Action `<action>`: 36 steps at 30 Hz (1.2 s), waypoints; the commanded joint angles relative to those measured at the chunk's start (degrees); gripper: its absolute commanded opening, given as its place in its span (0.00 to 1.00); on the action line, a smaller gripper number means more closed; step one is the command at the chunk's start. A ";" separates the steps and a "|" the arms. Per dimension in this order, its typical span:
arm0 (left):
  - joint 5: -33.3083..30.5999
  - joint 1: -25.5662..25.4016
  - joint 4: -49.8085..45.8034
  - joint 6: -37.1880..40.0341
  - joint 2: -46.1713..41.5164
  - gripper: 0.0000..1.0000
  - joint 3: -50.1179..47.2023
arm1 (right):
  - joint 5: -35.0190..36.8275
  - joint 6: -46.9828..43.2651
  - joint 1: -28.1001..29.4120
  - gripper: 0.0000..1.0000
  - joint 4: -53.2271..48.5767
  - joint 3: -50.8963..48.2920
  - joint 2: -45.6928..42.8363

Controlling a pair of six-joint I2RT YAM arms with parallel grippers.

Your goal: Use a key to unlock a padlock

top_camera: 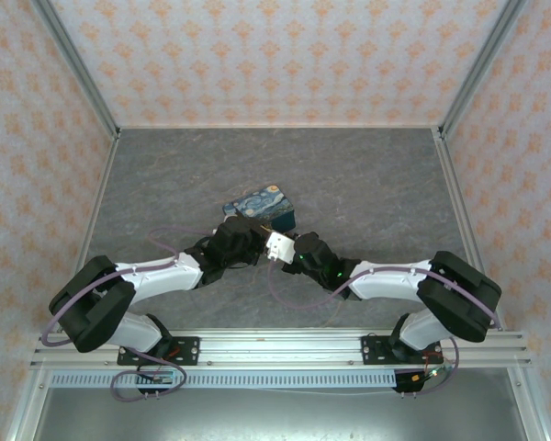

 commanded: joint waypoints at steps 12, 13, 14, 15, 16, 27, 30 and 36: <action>0.73 -0.63 0.99 -0.61 -0.04 0.00 0.43 | -0.76 4.53 0.38 0.07 3.29 1.89 0.78; 0.79 -0.66 0.99 -0.61 0.00 0.00 0.43 | -0.91 5.11 0.37 0.05 3.36 1.84 0.72; 0.79 -0.68 1.07 -0.61 0.09 0.00 0.47 | -1.10 5.91 0.39 0.04 3.59 1.81 0.61; 0.87 -0.70 1.08 -0.61 0.09 0.00 0.52 | -1.34 6.62 0.37 0.02 3.65 1.81 0.59; 0.89 -0.69 1.15 -0.61 0.13 0.00 0.52 | -1.55 7.31 0.34 0.01 3.60 1.80 0.62; 0.57 -0.90 1.43 -0.53 0.75 0.00 -0.10 | -2.93 16.68 0.33 0.00 3.12 0.47 1.76; 0.21 -0.89 1.20 -0.22 0.92 0.14 -0.44 | -4.15 21.97 0.37 0.00 4.50 -0.84 2.79; -1.67 -0.77 -1.14 0.59 -0.50 0.31 -1.91 | -8.45 34.77 -1.30 0.00 4.99 -1.68 5.40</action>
